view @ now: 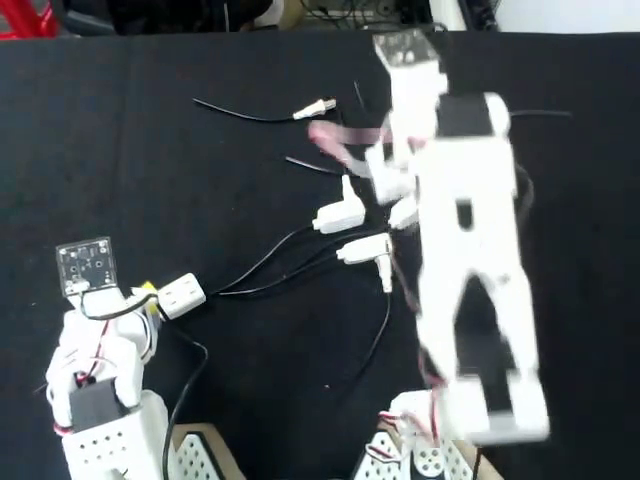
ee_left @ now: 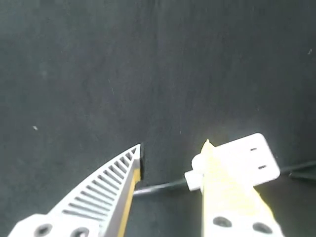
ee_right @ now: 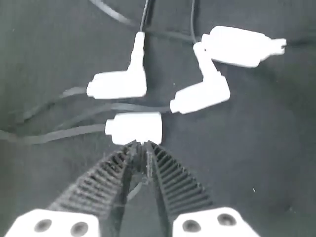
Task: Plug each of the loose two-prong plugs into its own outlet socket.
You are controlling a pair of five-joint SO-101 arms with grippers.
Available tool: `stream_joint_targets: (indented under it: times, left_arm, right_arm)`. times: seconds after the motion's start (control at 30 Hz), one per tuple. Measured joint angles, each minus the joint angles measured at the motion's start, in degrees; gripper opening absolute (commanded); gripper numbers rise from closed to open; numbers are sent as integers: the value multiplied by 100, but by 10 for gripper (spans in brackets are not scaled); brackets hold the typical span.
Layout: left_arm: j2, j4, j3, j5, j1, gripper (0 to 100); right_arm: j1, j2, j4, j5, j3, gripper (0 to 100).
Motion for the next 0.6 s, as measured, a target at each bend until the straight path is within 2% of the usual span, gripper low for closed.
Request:
stream_joint_targets:
  times: [0.17,0.47,0.6]
  left_arm:
    - [0,229,-1037,193,0,198]
    - [-26,1442,-3648,475,0,202]
    - [-35,1284,-4132,492,0,203]
  right_arm:
    - [0,-2822,-695,501,2646,14]
    - [-9,-6716,-1714,554,6092,14]
    - [9,-8378,-1829,554,7244,14]
